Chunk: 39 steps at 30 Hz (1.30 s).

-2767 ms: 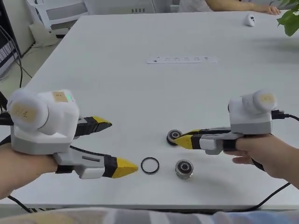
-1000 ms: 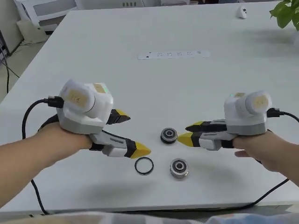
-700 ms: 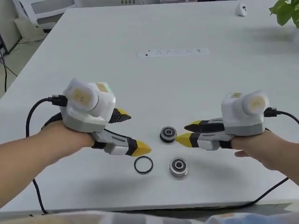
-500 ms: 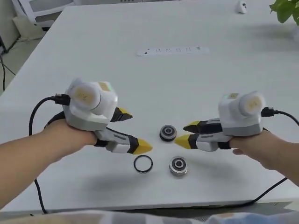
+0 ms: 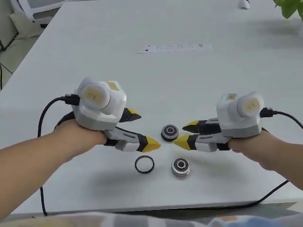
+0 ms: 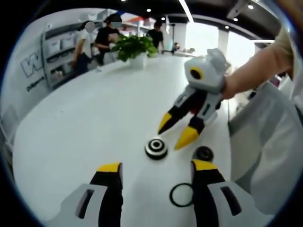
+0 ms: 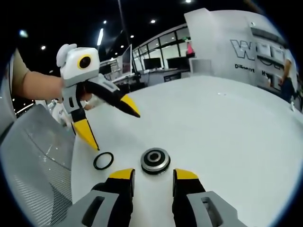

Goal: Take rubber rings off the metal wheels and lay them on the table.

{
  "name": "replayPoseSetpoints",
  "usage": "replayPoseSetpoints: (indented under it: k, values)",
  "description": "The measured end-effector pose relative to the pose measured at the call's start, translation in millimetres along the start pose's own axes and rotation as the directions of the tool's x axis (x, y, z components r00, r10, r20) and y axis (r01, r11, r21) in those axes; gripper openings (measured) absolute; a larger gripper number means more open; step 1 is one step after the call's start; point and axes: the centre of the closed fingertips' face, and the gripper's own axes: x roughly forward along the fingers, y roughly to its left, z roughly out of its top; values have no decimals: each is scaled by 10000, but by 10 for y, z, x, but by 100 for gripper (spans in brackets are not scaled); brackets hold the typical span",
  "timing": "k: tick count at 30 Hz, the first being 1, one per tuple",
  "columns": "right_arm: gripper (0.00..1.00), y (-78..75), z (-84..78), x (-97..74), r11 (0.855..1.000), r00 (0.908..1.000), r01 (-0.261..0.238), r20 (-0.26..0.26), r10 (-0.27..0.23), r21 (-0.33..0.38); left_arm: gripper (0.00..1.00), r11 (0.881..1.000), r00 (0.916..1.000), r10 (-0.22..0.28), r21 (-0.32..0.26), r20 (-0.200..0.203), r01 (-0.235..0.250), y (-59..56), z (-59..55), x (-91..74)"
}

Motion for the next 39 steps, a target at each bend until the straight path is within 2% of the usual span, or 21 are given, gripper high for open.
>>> replayPoseSetpoints:
  k: [8, 20, 31, 39]
  values:
    - [28, 5, -13, 52, 9999, 10000, 12, 10, -12, -107, 56, 9996, 9999, -108, -243, 43, 109, 12, -3, 111]
    - [28, -9, -33, 71, 9998, 10000, 34, 40, -33, -197, 49, 9989, 9995, -278, -385, 153, 284, -1, 62, 265]
    - [28, -27, -39, 68, 9999, 9999, 63, 149, -60, -157, 42, 9988, 9990, -434, -230, 47, 435, -24, 68, 369]
    - [28, -1, -40, 77, 9999, 9999, -15, 161, 17, -147, 33, 9984, 9985, -544, -129, 55, 544, -31, 91, 466]
